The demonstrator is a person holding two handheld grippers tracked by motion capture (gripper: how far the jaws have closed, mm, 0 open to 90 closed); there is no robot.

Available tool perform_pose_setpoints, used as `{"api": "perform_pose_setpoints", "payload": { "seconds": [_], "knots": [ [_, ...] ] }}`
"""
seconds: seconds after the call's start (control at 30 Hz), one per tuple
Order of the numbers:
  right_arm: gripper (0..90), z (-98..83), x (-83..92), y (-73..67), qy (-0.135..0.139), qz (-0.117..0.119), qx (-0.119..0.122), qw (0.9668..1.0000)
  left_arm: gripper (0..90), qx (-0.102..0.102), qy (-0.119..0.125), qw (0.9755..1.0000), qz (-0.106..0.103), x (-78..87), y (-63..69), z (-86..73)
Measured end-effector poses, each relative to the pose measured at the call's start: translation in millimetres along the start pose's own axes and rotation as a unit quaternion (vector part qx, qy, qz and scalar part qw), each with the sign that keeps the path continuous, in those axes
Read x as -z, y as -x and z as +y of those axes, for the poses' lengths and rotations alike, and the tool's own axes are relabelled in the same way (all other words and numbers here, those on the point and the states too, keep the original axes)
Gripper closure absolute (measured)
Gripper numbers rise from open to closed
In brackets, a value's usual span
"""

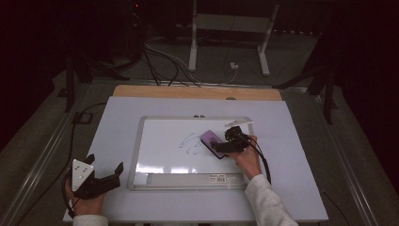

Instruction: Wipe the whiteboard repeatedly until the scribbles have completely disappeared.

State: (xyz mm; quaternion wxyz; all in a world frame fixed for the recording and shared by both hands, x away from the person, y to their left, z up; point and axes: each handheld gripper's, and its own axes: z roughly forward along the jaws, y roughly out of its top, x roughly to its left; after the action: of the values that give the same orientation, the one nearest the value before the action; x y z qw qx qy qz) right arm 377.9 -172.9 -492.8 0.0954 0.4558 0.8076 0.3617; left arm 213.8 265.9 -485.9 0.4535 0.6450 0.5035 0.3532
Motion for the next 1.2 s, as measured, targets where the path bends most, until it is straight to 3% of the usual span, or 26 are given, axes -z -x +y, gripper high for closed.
{"api": "perform_pose_setpoints", "payload": {
  "seconds": [0.13,0.37,0.83,1.2],
  "knots": [
    [34.0,-1.0,-3.9,-3.1,-0.003,0.011,-0.001,0.9999,0.4,0.002,-0.001,1.0000,0.001,0.5,-0.8,-0.3],
    [34.0,-0.8,-8.5,-5.8,-0.004,0.018,-0.002,0.9998,0.4,-0.001,-0.001,1.0000,0.000,-0.2,0.3,-0.1],
    [40.3,-0.4,-11.8,-6.8,-0.009,0.003,-0.012,0.9999,0.4,-0.001,-0.003,1.0000,0.000,-0.6,0.9,-0.2],
    [40.9,-1.0,-15.9,-27.3,-0.019,0.027,0.022,0.9992,0.4,-0.003,-0.004,1.0000,-0.001,-1.1,1.8,-0.2]
  ]
}}
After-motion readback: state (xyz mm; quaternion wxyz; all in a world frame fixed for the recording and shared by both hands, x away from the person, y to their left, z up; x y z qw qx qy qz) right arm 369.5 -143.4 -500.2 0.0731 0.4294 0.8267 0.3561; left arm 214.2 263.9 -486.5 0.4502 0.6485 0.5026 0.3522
